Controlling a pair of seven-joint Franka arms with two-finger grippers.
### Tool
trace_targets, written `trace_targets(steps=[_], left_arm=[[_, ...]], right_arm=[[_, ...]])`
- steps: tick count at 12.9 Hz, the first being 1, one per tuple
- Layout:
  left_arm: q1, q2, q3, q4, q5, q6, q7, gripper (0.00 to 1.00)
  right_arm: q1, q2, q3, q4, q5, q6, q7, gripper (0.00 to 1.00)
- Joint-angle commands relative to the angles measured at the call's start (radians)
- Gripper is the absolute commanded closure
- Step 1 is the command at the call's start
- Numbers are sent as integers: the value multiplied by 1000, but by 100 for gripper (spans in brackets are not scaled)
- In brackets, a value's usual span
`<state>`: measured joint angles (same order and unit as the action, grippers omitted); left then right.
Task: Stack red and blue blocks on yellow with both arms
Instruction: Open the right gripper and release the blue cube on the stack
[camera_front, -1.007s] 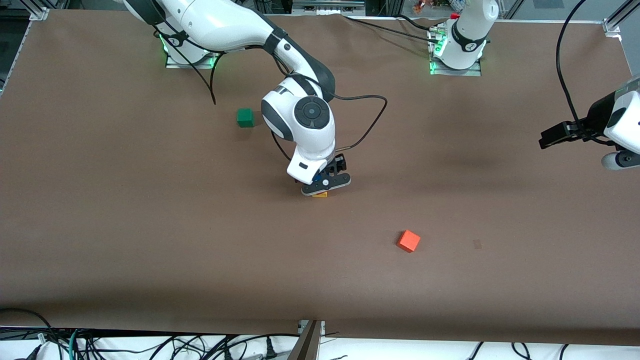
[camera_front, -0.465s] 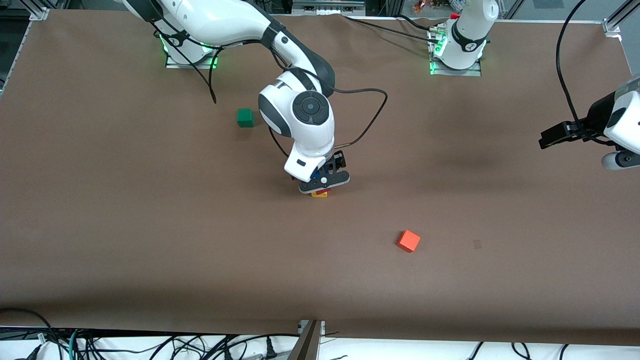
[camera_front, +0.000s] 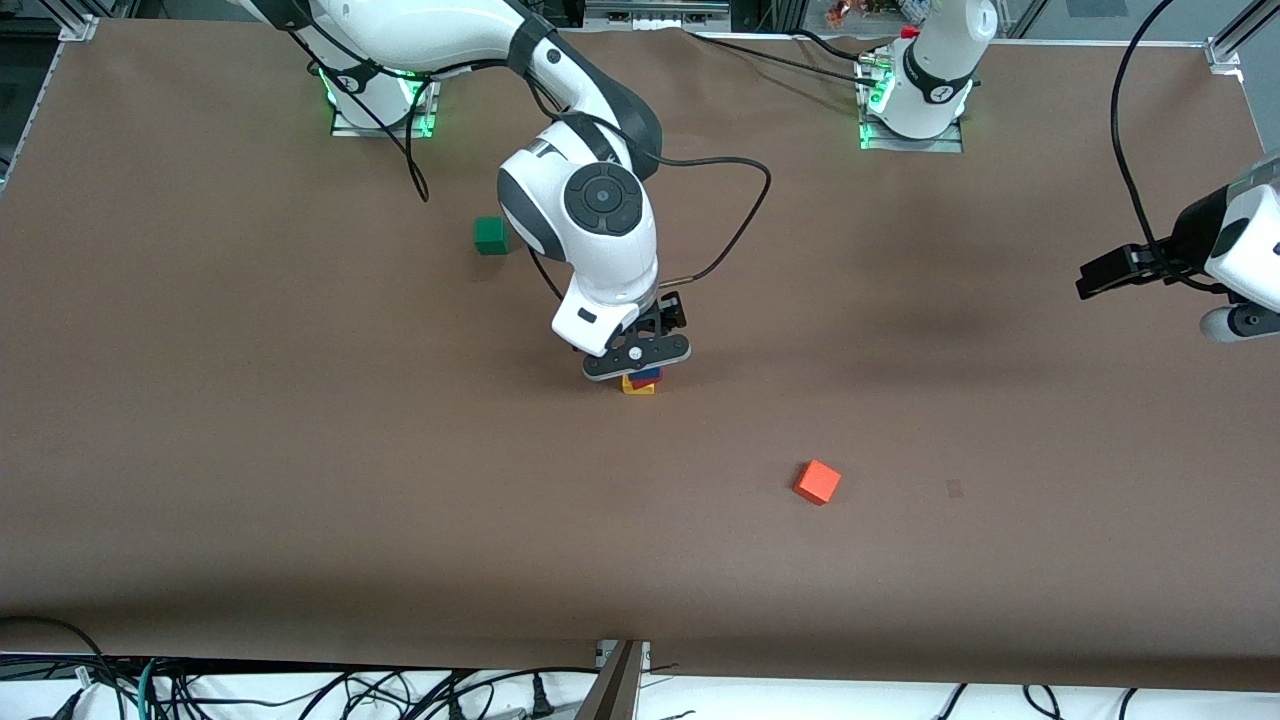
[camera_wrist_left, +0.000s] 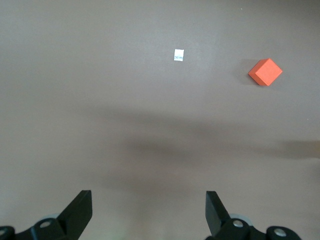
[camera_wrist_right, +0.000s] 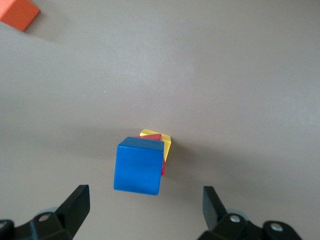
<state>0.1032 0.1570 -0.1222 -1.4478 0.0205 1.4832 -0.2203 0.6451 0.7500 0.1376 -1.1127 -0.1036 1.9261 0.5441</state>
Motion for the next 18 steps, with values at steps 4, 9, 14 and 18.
trace_targets(steps=[4, 9, 14, 18], left_arm=[[1, 21, -1, 37, -10, -9, 21, 0], [1, 21, -1, 37, -10, -9, 21, 0], [1, 21, -1, 37, -11, -9, 21, 0], [1, 21, -1, 37, -11, -9, 21, 0]], right_arm=[[-103, -109, -1, -1, 73, -53, 0, 0], [-104, -126, 11, -1, 76, -55, 8, 0], [-104, -132, 13, 1, 76, -59, 5, 0], [-102, -133, 19, -1, 79, -70, 2, 0]])
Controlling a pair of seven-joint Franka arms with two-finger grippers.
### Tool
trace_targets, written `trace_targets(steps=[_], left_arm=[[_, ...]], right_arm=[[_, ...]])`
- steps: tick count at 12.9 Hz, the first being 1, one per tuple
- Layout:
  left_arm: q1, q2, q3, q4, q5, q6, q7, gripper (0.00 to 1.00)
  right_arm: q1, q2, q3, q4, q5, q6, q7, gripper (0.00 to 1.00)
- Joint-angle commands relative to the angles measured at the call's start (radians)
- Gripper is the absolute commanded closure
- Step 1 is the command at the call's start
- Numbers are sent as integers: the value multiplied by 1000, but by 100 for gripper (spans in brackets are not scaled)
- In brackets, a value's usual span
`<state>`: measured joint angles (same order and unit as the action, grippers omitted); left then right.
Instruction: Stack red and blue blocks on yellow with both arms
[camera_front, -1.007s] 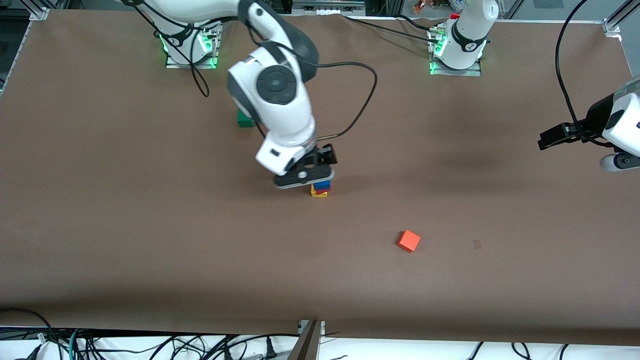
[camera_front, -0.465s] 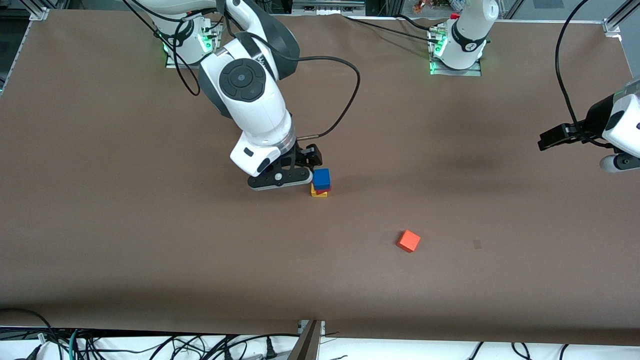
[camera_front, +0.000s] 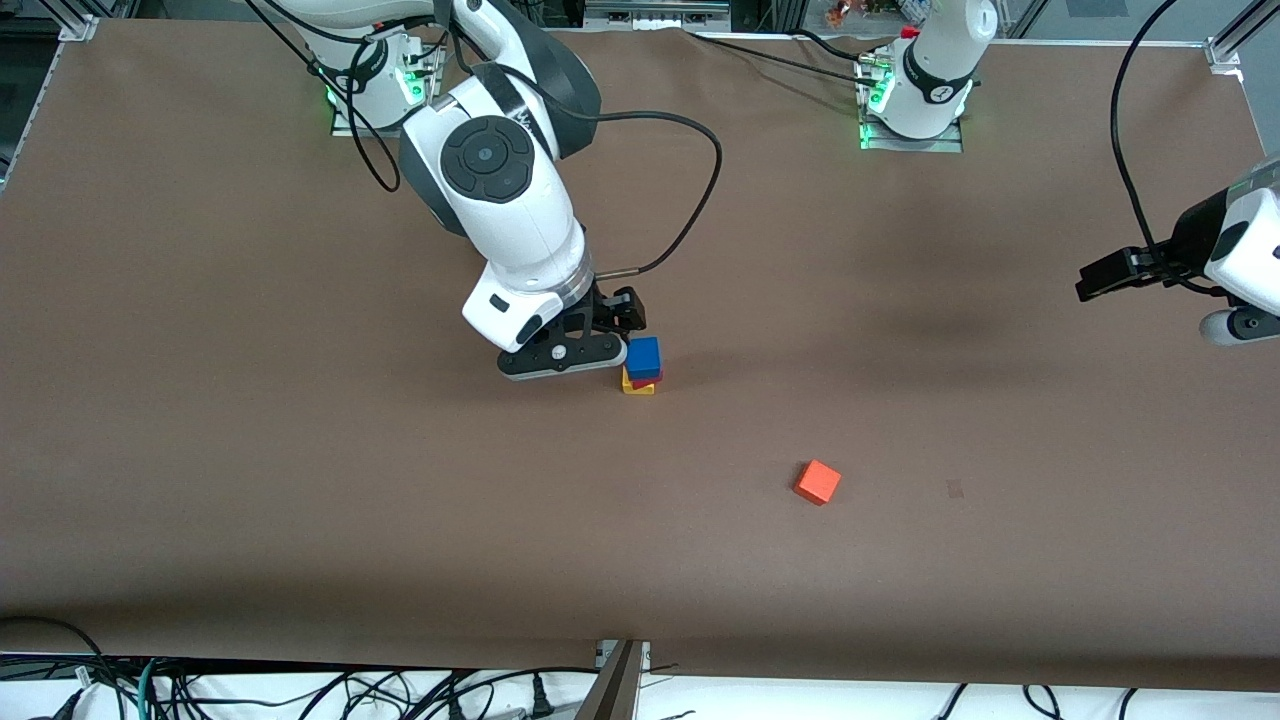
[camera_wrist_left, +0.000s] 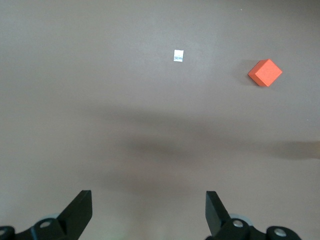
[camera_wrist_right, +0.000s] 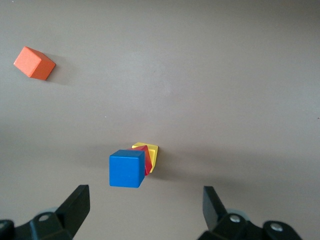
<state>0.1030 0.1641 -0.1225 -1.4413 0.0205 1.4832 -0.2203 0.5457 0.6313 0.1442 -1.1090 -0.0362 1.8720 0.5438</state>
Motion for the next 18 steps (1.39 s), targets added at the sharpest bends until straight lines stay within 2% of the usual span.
trace_targets(steps=[1, 6, 8, 13, 15, 16, 18], left_arm=[[1, 14, -2, 30, -11, -9, 21, 0], [1, 14, -2, 30, -11, -9, 21, 0], [1, 14, -2, 30, -11, -9, 21, 0], [1, 14, -2, 30, -11, -9, 21, 0], [0, 14, -2, 30, -11, -9, 21, 0], [1, 14, -2, 30, -11, -9, 21, 0], [1, 14, -2, 30, -11, -9, 21, 0]], right_arm=[[-1, -15, 18, -5, 10, -14, 2, 0], [-7, -16, 17, -5, 9, -68, -5, 0], [-13, -51, 0, -5, 7, -118, -60, 0], [-150, -137, -26, -6, 15, -189, -119, 0], [-191, -165, -35, -6, 42, -272, -117, 0], [-214, -191, -46, -14, 68, -310, -128, 0], [-220, -241, -107, -47, 88, -382, -206, 0]])
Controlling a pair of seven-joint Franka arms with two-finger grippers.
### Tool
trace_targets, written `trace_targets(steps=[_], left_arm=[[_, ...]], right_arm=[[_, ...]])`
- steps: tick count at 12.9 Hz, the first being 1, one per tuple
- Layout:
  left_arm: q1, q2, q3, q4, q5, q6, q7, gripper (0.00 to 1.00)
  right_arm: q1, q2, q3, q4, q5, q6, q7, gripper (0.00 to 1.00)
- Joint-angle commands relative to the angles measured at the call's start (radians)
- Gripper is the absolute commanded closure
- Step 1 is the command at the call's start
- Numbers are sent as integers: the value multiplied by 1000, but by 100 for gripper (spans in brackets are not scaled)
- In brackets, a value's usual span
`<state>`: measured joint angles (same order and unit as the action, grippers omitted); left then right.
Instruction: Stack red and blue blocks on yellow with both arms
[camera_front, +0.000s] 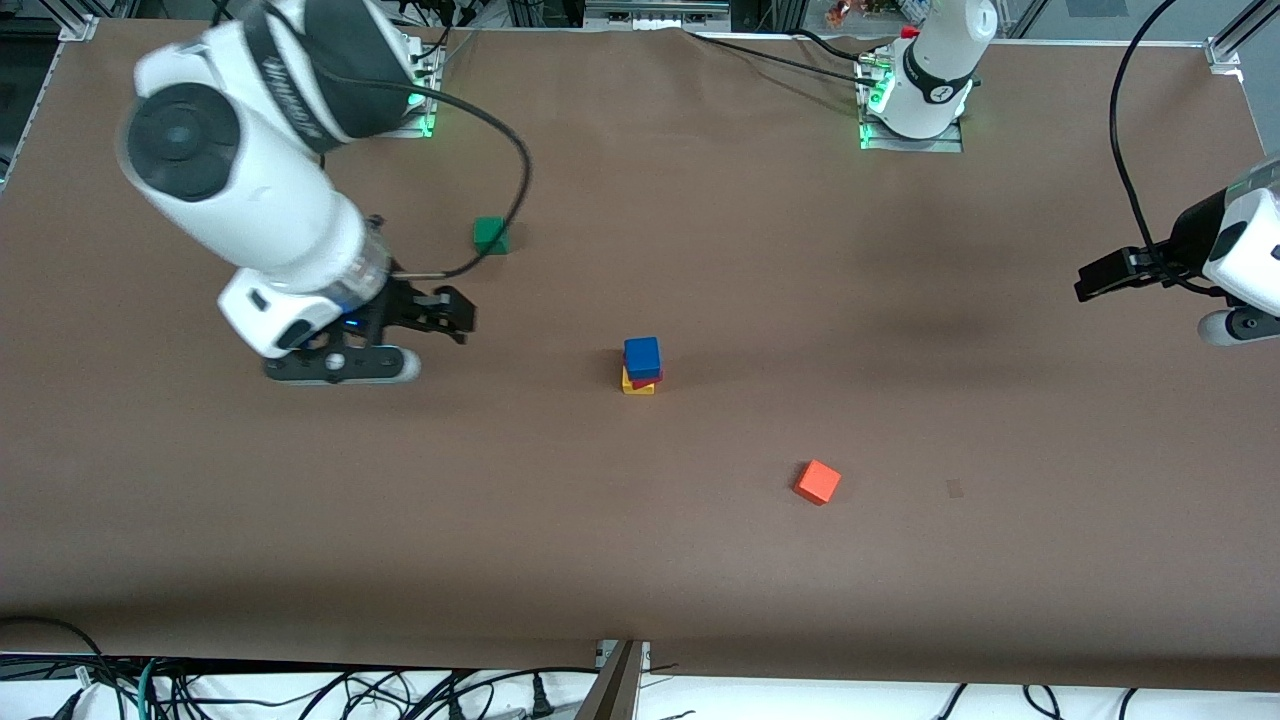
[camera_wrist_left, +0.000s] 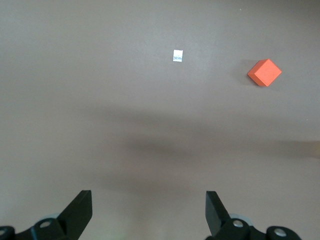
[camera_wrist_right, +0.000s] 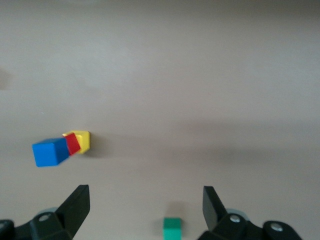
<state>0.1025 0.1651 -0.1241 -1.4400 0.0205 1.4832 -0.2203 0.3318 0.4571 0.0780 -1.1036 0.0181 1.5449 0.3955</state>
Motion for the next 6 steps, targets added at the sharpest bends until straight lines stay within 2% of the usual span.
trace_targets(steps=[1, 3, 6], left_arm=[[2, 13, 0, 29, -11, -9, 21, 0], [2, 13, 0, 29, -11, -9, 21, 0], [2, 14, 0, 29, -11, -9, 21, 0]], right_arm=[[-7, -110, -64, -109, 42, -69, -73, 0], [-7, -242, -104, -293, 42, -45, -76, 0], [-7, -343, -199, -433, 43, -23, -170, 0]])
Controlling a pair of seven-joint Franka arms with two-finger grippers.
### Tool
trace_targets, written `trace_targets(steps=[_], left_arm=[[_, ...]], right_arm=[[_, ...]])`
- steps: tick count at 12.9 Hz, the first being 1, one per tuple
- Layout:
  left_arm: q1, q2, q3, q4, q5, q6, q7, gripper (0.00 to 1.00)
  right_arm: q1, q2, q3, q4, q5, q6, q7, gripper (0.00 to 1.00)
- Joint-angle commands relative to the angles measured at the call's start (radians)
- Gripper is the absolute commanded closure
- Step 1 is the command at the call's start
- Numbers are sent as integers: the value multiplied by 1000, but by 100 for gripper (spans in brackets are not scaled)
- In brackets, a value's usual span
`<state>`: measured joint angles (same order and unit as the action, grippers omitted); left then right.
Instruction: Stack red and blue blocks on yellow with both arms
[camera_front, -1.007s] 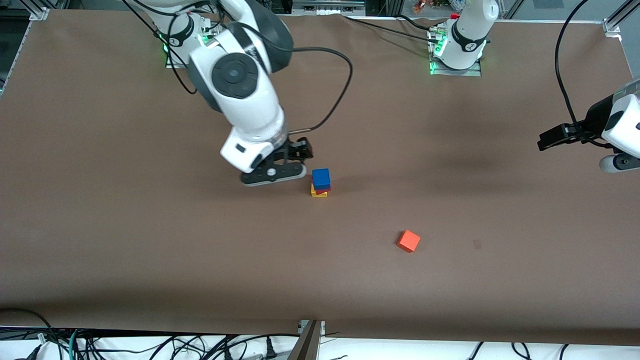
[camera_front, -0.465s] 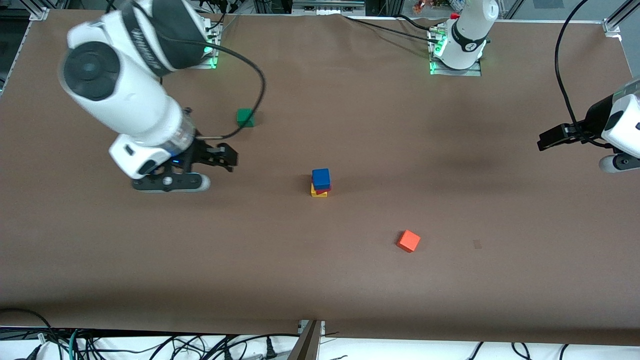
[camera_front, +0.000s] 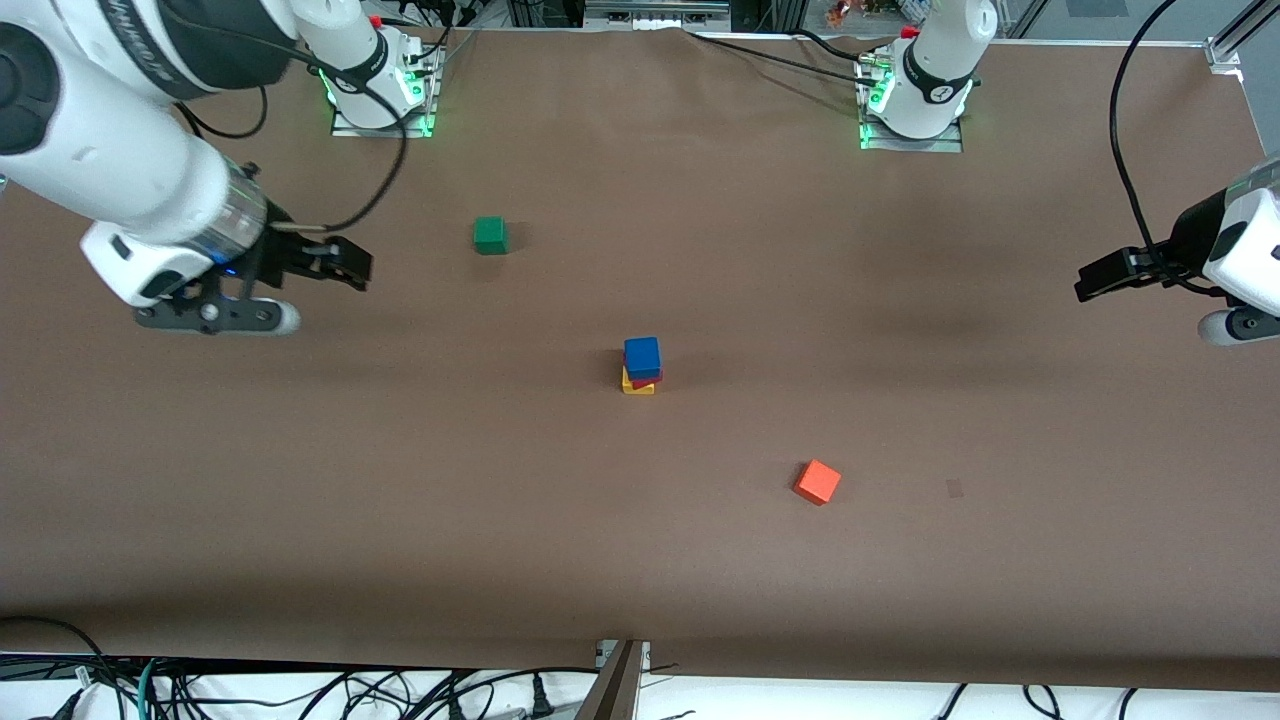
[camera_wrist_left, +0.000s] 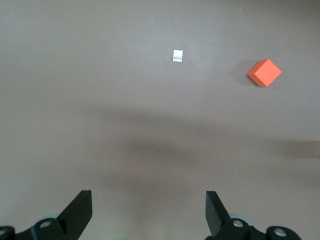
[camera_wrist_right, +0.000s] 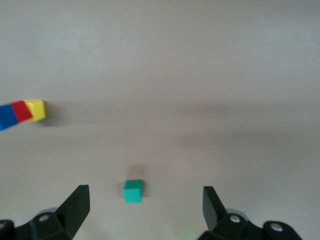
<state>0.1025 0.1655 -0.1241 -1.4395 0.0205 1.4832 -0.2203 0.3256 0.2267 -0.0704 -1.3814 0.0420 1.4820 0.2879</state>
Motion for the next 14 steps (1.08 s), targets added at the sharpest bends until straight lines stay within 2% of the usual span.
trace_targets(steps=[1, 3, 6, 10, 12, 14], left_arm=[[2, 12, 0, 28, -11, -9, 21, 0], [0, 14, 0, 28, -11, -9, 21, 0], [2, 12, 0, 28, -11, -9, 21, 0], [2, 12, 0, 28, -11, -9, 22, 0], [2, 12, -2, 28, -11, -9, 21, 0], [2, 14, -2, 28, -13, -9, 22, 0]], right_arm=[[0, -133, -89, -181, 21, 41, -97, 0], [0, -144, -159, -191, 21, 31, -143, 0], [1, -164, -183, -200, 18, 6, -167, 0], [-25, -165, -183, -215, 7, 4, -216, 0], [-101, -165, -113, -211, -1, 4, -217, 0], [-210, -165, 14, -206, -71, 7, -263, 0]])
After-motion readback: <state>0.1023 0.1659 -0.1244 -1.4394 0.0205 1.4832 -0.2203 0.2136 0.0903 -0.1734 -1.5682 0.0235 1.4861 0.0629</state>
